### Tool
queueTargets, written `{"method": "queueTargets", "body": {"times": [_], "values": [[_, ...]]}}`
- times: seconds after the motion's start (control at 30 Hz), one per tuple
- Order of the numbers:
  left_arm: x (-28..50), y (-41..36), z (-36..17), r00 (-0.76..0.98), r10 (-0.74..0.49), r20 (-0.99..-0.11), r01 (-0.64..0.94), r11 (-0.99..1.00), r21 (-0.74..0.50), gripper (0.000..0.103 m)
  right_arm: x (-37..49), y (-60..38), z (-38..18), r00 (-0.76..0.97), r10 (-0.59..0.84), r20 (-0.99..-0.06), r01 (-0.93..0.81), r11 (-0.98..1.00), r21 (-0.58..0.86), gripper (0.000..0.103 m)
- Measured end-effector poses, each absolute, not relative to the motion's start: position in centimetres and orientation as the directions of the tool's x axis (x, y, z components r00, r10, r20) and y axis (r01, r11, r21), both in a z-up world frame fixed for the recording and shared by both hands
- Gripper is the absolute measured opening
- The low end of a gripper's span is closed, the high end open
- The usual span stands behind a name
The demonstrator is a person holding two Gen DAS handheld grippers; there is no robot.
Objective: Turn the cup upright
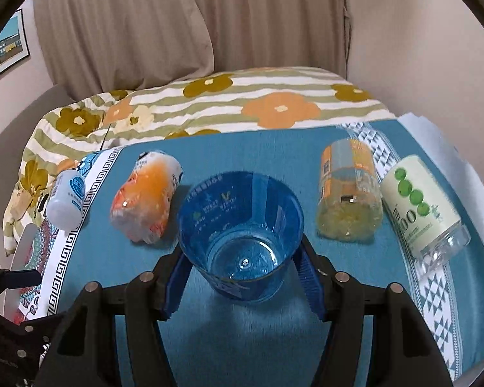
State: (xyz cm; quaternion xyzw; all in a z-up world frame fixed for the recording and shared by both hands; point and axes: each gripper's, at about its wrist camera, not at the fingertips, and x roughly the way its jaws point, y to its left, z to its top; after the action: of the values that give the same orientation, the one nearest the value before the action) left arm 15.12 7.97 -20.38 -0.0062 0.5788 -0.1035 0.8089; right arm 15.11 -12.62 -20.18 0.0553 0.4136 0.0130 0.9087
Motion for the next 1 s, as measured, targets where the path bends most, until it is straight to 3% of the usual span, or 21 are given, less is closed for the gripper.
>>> {"method": "queueTargets", "body": {"times": [0.23, 0.27, 0.33, 0.4, 0.7, 1.0], "values": [[14.8, 8.1, -20.2, 0.316, -0.167, -0.934, 0.142, 0.982, -0.128, 0.103, 15.1, -12.5, -19.9, 0.652, 0.077, -0.754, 0.016, 0.993, 0.115, 0.06], [14.8, 8.1, -20.2, 0.318, -0.167, -0.933, 0.14, 0.982, -0.128, 0.103, 15.1, -12.5, -19.9, 0.648, 0.077, -0.758, 0.016, 0.993, 0.115, 0.063], [14.6, 8.1, -19.7, 0.326, -0.164, -0.931, 0.135, 0.983, -0.126, 0.103, 15.1, -12.6, -19.7, 0.65, 0.083, -0.755, 0.018, 0.992, 0.125, 0.086], [14.3, 8.0, -19.0, 0.338, -0.161, -0.927, 0.13, 0.984, -0.123, 0.103, 14.8, -12.9, -19.0, 0.663, 0.096, -0.742, 0.015, 0.99, 0.142, 0.096], [12.6, 6.6, -13.3, 0.434, -0.153, -0.888, 0.117, 0.987, -0.113, 0.103, 12.7, -14.4, -13.4, 0.69, 0.097, -0.718, -0.029, 0.994, 0.106, 0.097], [9.0, 4.2, -4.6, 0.61, -0.099, -0.786, 0.062, 0.995, -0.077, 0.103, 9.1, -18.0, -5.5, 0.683, 0.063, -0.728, -0.044, 0.998, 0.045, 0.098]]}}
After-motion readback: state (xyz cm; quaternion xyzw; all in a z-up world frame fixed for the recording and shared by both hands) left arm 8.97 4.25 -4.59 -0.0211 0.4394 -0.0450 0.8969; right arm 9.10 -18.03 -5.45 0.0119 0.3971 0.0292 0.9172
